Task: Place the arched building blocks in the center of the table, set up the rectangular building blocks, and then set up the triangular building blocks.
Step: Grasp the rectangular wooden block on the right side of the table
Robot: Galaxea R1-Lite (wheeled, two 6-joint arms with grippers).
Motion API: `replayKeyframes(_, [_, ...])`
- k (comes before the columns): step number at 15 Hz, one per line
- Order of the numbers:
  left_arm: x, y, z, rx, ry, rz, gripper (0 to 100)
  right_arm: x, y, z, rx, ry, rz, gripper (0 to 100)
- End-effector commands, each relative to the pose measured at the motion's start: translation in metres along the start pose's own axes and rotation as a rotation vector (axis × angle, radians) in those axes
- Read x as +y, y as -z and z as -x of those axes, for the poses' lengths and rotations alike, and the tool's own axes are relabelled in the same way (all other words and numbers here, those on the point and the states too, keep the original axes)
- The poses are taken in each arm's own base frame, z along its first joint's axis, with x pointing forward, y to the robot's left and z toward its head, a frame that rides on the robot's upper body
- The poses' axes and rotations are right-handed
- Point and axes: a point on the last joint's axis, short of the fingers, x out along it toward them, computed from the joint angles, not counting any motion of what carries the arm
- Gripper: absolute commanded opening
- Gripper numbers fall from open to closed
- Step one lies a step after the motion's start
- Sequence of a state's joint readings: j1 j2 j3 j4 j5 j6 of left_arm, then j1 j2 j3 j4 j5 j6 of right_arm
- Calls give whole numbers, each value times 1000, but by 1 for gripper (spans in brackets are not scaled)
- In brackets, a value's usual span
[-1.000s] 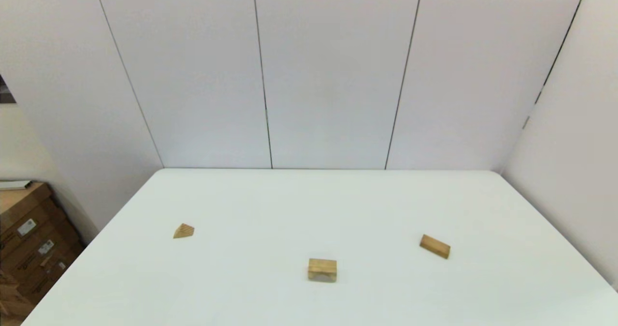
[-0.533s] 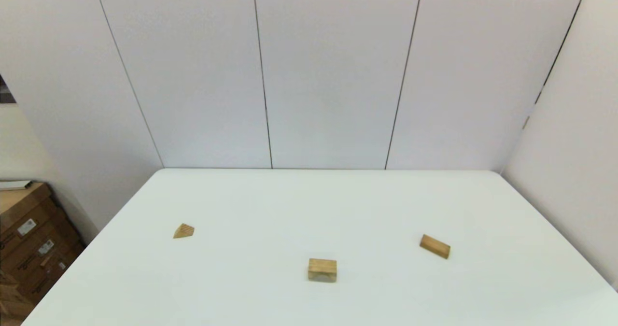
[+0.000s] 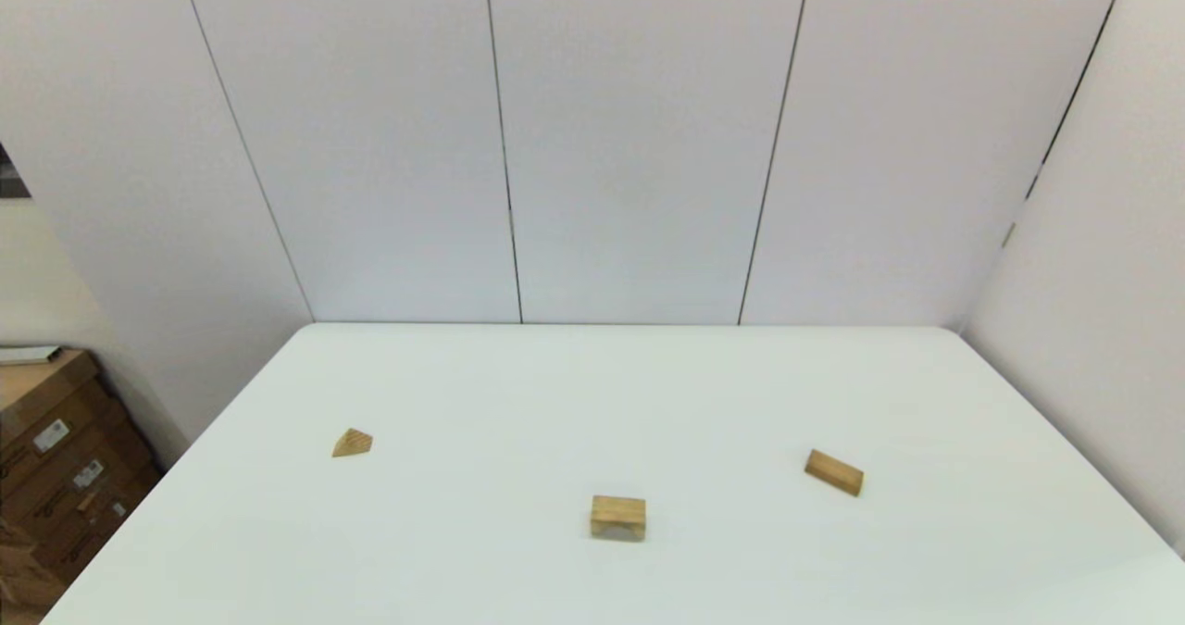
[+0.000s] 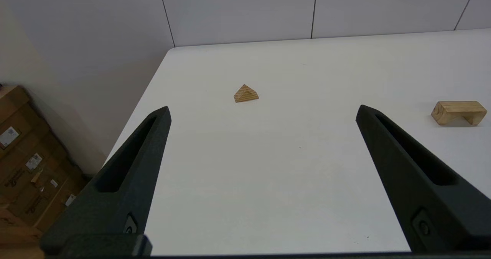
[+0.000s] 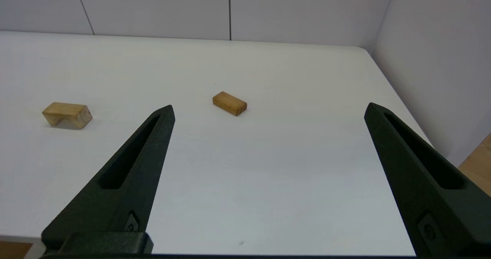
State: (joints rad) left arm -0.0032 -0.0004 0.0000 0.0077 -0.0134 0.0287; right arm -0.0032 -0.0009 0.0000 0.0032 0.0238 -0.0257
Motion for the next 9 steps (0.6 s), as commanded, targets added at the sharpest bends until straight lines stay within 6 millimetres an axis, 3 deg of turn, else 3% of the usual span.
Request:
replayKeyframes(1, [0,0,0,2,0,0,100,0,0,0,1,-1,0,100])
replayKeyframes(9, [0,0,0,2,0,0,100,0,0,0,1,-1,0,100])
